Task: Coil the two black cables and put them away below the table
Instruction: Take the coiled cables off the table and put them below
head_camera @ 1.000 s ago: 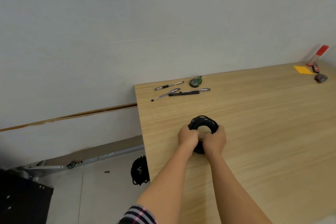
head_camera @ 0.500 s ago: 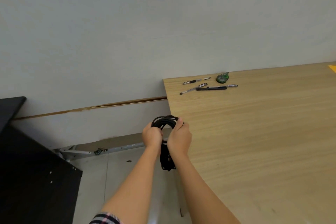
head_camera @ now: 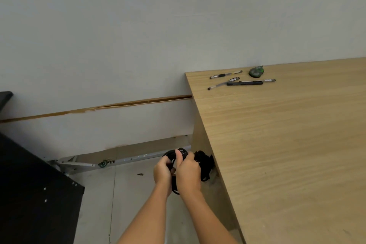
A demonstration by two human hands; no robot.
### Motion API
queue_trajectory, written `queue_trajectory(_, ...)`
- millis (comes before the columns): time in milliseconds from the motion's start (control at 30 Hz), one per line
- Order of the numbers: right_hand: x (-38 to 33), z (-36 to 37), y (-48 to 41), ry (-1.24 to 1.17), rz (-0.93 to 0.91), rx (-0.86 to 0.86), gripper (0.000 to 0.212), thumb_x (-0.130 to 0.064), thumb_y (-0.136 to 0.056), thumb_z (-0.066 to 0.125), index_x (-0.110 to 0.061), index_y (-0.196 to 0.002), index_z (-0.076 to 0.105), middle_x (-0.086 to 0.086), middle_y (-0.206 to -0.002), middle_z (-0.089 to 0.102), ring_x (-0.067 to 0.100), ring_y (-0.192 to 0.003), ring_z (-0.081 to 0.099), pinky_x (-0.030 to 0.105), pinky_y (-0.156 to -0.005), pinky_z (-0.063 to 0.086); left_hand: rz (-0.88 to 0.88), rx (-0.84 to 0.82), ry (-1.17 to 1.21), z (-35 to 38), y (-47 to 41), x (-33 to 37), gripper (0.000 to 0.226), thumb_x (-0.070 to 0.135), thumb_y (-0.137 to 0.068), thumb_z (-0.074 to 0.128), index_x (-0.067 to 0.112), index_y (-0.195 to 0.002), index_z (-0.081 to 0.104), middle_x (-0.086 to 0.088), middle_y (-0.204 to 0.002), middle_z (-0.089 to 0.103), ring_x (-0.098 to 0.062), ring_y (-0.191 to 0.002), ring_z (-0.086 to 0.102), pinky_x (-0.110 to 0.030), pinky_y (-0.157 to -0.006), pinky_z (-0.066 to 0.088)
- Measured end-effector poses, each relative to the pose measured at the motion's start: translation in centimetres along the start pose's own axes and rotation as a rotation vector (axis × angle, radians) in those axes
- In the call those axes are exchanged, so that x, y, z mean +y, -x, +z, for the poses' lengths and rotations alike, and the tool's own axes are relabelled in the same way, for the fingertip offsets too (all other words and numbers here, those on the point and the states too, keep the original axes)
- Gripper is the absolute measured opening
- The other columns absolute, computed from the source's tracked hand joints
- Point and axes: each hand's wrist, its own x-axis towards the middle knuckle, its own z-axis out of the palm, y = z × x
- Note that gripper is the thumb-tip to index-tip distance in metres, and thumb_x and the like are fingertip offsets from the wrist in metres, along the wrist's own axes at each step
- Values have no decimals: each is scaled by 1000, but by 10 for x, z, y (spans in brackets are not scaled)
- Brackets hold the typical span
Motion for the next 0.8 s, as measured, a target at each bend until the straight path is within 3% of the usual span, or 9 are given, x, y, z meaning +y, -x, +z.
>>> queue_trajectory(133,8,14,-9,102,-19,72,59,-51,-99,23,-4,-131,40,9,-103,69,19,-91,69,24,-69,52,-8,-136,149,6,-13,-13,22,17,-85,43,6,-76,60,-10,-71,56,-24,-64,50,-32,-58,37)
queue_trajectory(267,12,18,-15,104,24,89,70,-51,-99,25,0,-146,16,10,-108,68,19,-98,68,22,-69,50,4,-243,219,14,-21,-16,32,17,-89,36,5,-71,60,-5,-58,63,-19,-52,58,-26,-51,42)
queue_trajectory(367,12,16,-18,154,41,76,67,-52,-99,21,1,-140,26,11,-107,68,19,-96,68,24,-70,52,1,-309,239,17,-25,-15,37,29,-91,44,9,-67,64,-4,-61,63,-15,-51,59,-27,-54,43)
queue_trajectory(433,13,14,-17,158,48,55,63,-53,-99,22,0,-130,36,10,-104,68,19,-93,69,24,-68,52,-6,-348,197,19,-26,-14,46,39,-90,51,16,-51,60,1,-52,57,-12,-45,55,-24,-49,43)
queue_trajectory(500,14,11,-17,174,55,35,66,-56,-97,26,1,-127,38,10,-104,68,19,-92,69,22,-66,50,-2,-285,90,22,-28,-17,52,45,-88,57,18,-44,54,4,-46,53,-10,-43,51,-23,-48,42)
queue_trajectory(600,16,8,-18,254,33,18,62,-52,-98,32,2,-127,39,10,-106,67,18,-93,68,21,-65,48,20,-168,-28,23,-29,-22,52,55,-80,63,17,-49,47,2,-52,50,-13,-52,49,-26,-56,41)
queue_trajectory(700,17,4,-16,341,18,27,49,-42,-102,27,0,-124,42,9,-107,67,19,-93,68,24,-67,50,124,-181,-179,25,-34,-25,53,64,-79,54,18,-52,47,-6,-76,53,-18,-70,54,-24,-64,37)
queue_trajectory(767,18,1,-15,368,39,30,47,-42,-103,25,-2,-122,43,7,-104,67,18,-90,68,25,-65,49,180,-177,-283,27,-36,-25,54,66,-80,50,18,-58,54,-17,-105,50,-21,-95,56,-25,-78,41)
queue_trajectory(800,19,0,-14,369,51,29,47,-42,-103,25,-3,-121,42,7,-104,68,19,-90,69,25,-65,49,188,-184,-309,29,-36,-24,55,68,-79,50,17,-60,56,-21,-111,49,-21,-97,55,-29,-85,44)
